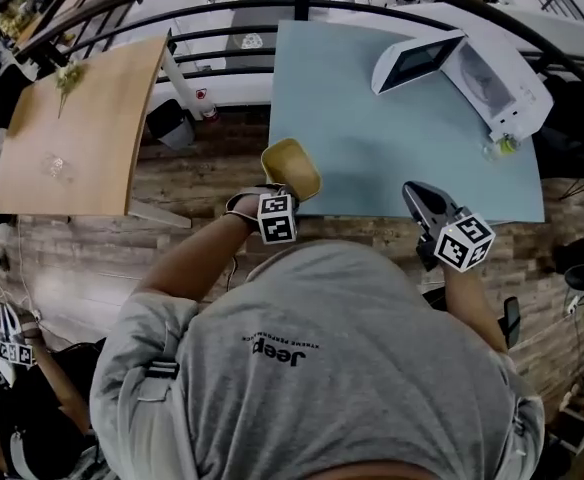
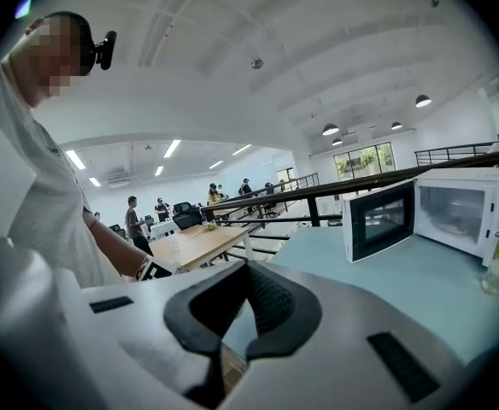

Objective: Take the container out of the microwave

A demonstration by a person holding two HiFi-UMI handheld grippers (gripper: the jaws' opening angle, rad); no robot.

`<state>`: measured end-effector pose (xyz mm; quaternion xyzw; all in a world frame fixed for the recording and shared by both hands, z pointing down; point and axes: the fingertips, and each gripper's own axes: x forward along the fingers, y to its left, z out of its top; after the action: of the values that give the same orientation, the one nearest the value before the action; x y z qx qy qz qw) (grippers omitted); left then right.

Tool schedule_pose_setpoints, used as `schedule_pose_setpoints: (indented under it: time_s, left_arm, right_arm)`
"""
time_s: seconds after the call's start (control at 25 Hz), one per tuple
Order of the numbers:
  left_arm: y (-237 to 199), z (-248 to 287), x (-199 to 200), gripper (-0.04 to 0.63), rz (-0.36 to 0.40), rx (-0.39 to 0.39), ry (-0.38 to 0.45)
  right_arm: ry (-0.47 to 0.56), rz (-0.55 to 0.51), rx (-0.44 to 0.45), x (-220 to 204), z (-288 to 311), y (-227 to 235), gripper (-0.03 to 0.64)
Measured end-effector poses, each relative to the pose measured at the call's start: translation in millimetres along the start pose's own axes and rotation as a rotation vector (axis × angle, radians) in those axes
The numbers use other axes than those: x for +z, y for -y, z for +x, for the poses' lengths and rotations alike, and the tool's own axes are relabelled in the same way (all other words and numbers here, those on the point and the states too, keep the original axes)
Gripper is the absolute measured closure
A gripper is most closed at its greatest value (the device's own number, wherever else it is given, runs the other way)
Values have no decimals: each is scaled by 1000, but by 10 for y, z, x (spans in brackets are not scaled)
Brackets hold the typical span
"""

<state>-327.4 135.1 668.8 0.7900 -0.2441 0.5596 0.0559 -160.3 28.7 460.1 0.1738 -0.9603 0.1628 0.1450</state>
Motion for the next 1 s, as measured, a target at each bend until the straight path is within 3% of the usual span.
schedule_pose_setpoints:
  time_s: [0.28, 0.48, 0.88, 1.0]
  left_arm:
    - [60, 296, -237, 565, 88, -60, -32]
    - [65, 413, -321, 563, 109, -97, -48]
    - [-69, 562, -338, 558, 149, -64, -26]
    - [-110, 548, -277, 470, 130, -59, 3]
  right_arm:
    - [-33, 6, -36, -94, 189, -273, 598]
    - [-42, 17, -68, -150, 176, -333, 598]
    - [-45, 35, -119, -212, 115, -341, 598]
    - [-40, 38, -124, -207, 122, -324, 598]
